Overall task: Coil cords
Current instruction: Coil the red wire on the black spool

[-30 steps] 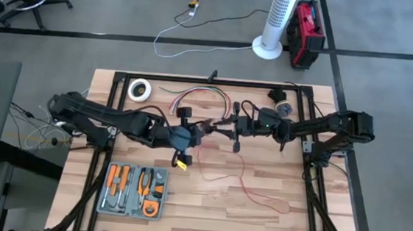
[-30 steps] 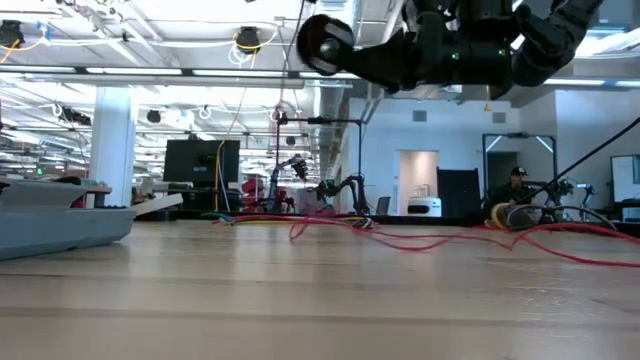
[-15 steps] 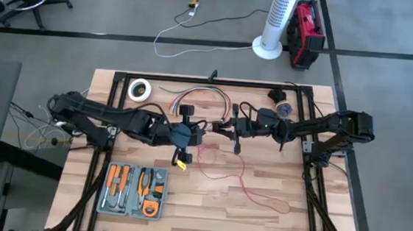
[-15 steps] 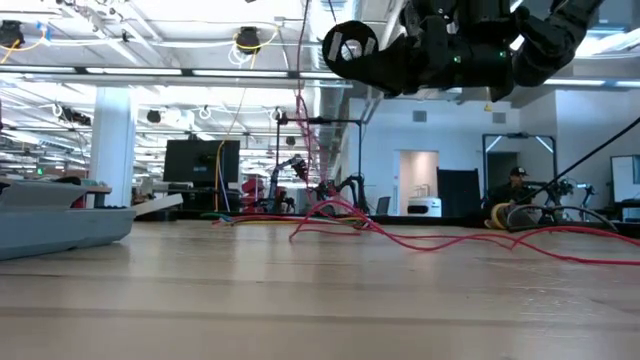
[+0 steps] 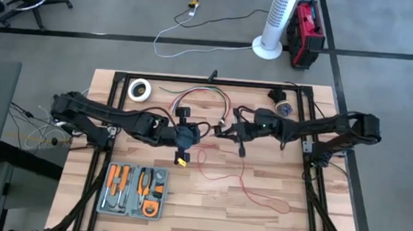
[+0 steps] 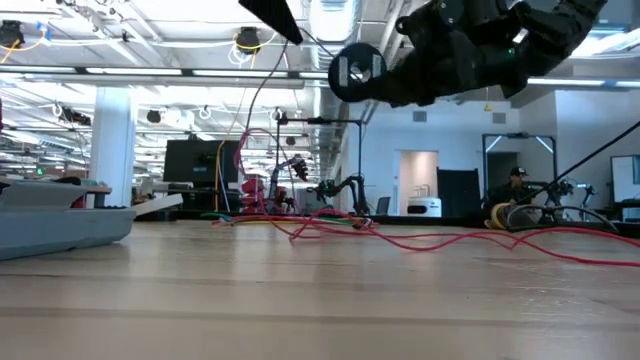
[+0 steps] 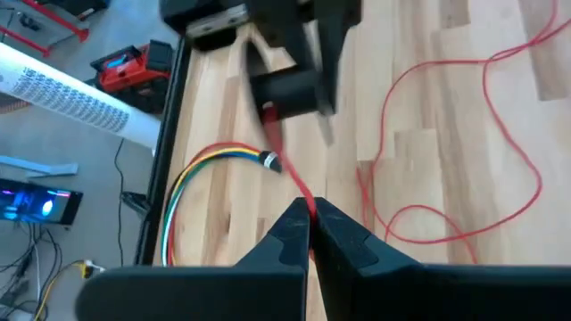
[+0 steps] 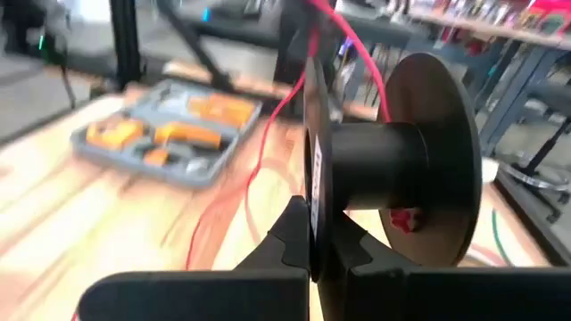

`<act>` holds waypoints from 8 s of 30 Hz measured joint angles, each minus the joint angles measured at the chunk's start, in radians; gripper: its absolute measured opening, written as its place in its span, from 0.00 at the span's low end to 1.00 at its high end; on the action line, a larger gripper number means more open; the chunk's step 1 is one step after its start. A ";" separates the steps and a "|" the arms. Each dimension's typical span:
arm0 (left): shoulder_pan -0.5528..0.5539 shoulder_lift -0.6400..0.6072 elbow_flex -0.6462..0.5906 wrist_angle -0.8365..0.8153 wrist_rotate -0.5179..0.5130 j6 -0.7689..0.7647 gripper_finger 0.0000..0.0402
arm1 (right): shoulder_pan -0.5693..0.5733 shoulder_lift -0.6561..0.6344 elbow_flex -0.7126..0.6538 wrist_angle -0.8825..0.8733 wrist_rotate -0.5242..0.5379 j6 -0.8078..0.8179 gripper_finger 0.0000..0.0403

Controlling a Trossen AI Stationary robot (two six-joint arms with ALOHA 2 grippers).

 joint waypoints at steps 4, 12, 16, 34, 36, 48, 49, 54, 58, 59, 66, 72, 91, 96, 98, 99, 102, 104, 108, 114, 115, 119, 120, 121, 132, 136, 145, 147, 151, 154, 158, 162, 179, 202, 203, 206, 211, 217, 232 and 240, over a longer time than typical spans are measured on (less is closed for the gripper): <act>0.000 0.000 -0.004 0.036 0.000 0.086 0.00 | 0.004 -0.041 0.033 -0.189 -0.039 -0.083 0.01; 0.001 0.002 0.049 0.152 -0.049 0.312 0.00 | 0.009 -0.054 0.096 -0.350 -0.397 -0.178 0.00; 0.001 0.004 0.063 0.233 -0.095 0.442 0.00 | 0.008 -0.055 0.102 -0.377 -0.513 -0.201 0.00; 0.140 0.018 -0.054 0.566 0.054 0.516 0.00 | 0.014 -0.049 0.138 -0.392 -0.881 -0.183 0.00; 0.159 0.018 -0.106 0.625 0.061 0.482 0.00 | 0.014 -0.049 0.152 -0.379 -0.880 -0.168 0.00; 0.177 0.015 -0.394 1.107 0.152 0.330 0.00 | 0.024 -0.066 0.160 -0.026 -0.895 -0.061 0.00; 0.177 0.015 -0.410 1.147 0.170 0.313 0.00 | 0.029 -0.066 0.160 -0.004 -0.897 -0.061 0.00; 0.177 0.017 -0.470 1.310 0.249 0.206 0.00 | 0.063 -0.064 0.160 0.106 -0.915 -0.062 0.00; 0.177 0.017 -0.488 1.387 0.307 0.120 0.00 | 0.082 -0.064 0.160 0.224 -0.915 -0.035 0.00; 0.177 0.017 -0.488 1.394 0.319 0.104 0.00 | 0.086 -0.064 0.160 0.249 -0.913 -0.029 0.00; 0.149 0.019 -0.490 1.444 0.367 0.039 0.00 | 0.095 -0.066 0.163 0.349 -0.805 -0.027 0.00; 0.114 0.041 -0.490 1.480 0.327 0.029 0.00 | 0.095 -0.066 0.164 0.424 -0.752 -0.019 0.00; 0.038 0.093 -0.320 1.106 0.500 0.057 0.00 | 0.013 -0.049 0.166 0.354 -0.749 0.059 0.00; -0.003 0.028 -0.321 1.051 0.507 0.151 0.00 | -0.026 -0.050 0.167 0.240 -0.828 0.050 0.00; -0.011 0.002 -0.321 1.046 0.505 0.176 0.00 | -0.037 -0.050 0.167 0.160 -0.879 0.020 0.00; -0.013 -0.010 -0.321 1.042 0.502 0.183 0.00 | -0.042 -0.050 0.167 0.117 -0.902 -0.002 0.00; -0.013 -0.023 -0.321 1.036 0.494 0.184 0.00 | -0.048 -0.050 0.167 0.030 -0.917 -0.073 0.00; -0.009 -0.020 -0.321 1.033 0.490 0.184 0.00 | -0.048 -0.050 0.167 0.014 -0.914 -0.091 0.01; 0.006 0.009 -0.321 1.040 0.490 0.176 0.00 | -0.050 -0.050 0.167 0.020 -0.881 -0.092 0.08; 0.033 0.023 -0.321 1.049 0.488 0.163 0.00 | -0.062 -0.050 0.167 0.028 -0.874 -0.081 0.14; 0.036 0.023 -0.321 1.051 0.488 0.159 0.00 | -0.062 -0.050 0.167 0.028 -0.864 -0.068 0.14; 0.039 0.023 -0.321 1.099 0.487 0.177 0.00 | -0.061 -0.050 0.167 0.012 -0.850 -0.053 0.07; 0.039 0.023 -0.321 1.120 0.487 0.185 0.00 | -0.061 -0.050 0.167 -0.002 -0.850 -0.064 0.04; 0.039 0.023 -0.321 1.128 0.487 0.193 0.00 | -0.061 -0.050 0.167 -0.019 -0.850 -0.087 0.02; 0.039 0.017 -0.300 1.183 0.472 0.267 0.00 | -0.075 -0.049 0.166 -0.193 -0.804 -0.177 0.01; 0.046 0.015 -0.297 1.173 0.451 0.267 0.00 | -0.081 -0.048 0.166 -0.236 -0.801 -0.199 0.01; 0.064 0.012 -0.297 1.156 0.357 0.343 0.00 | -0.042 -0.048 0.165 -0.328 -0.802 -0.255 0.00; 0.069 0.011 -0.297 1.157 0.341 0.367 0.00 | -0.025 -0.048 0.165 -0.337 -0.802 -0.258 0.00; 0.091 0.017 -0.298 1.162 0.360 0.366 0.00 | 0.006 -0.048 0.165 -0.330 -0.801 -0.259 0.00; 0.113 0.023 -0.298 1.155 0.414 0.332 0.00 | 0.023 -0.048 0.165 -0.296 -0.801 -0.246 0.00; 0.134 0.047 -0.298 1.170 0.462 0.295 0.00 | 0.040 -0.048 0.165 -0.254 -0.801 -0.224 0.00; 0.140 0.071 -0.299 1.190 0.475 0.288 0.00 | 0.053 -0.048 0.165 -0.225 -0.801 -0.217 0.00; 0.142 0.105 -0.298 1.209 0.502 0.221 0.00 | 0.058 -0.048 0.166 -0.148 -0.806 -0.170 0.00; 0.114 0.105 -0.304 1.113 0.629 0.153 0.00 | -0.005 -0.057 0.166 0.025 -0.866 -0.063 0.00; 0.113 0.105 -0.304 1.112 0.629 0.148 0.00 | -0.005 -0.057 0.166 0.028 -0.866 -0.060 0.00; 0.108 0.105 -0.304 1.108 0.629 0.132 0.00 | -0.005 -0.057 0.166 0.062 -0.866 -0.030 0.00; 0.095 0.118 -0.303 1.093 0.609 0.129 0.00 | -0.008 -0.057 0.166 0.086 -0.867 -0.012 0.00; 0.091 0.118 -0.304 1.085 0.600 0.133 0.00 | -0.008 -0.056 0.166 0.092 -0.867 -0.012 0.00; 0.076 0.118 -0.358 1.008 0.595 0.081 0.00 | -0.083 -0.100 0.166 0.090 -0.867 0.021 0.00; 0.074 0.119 -0.423 1.028 0.596 0.001 0.00 | -0.114 -0.146 0.166 0.099 -0.825 0.044 0.00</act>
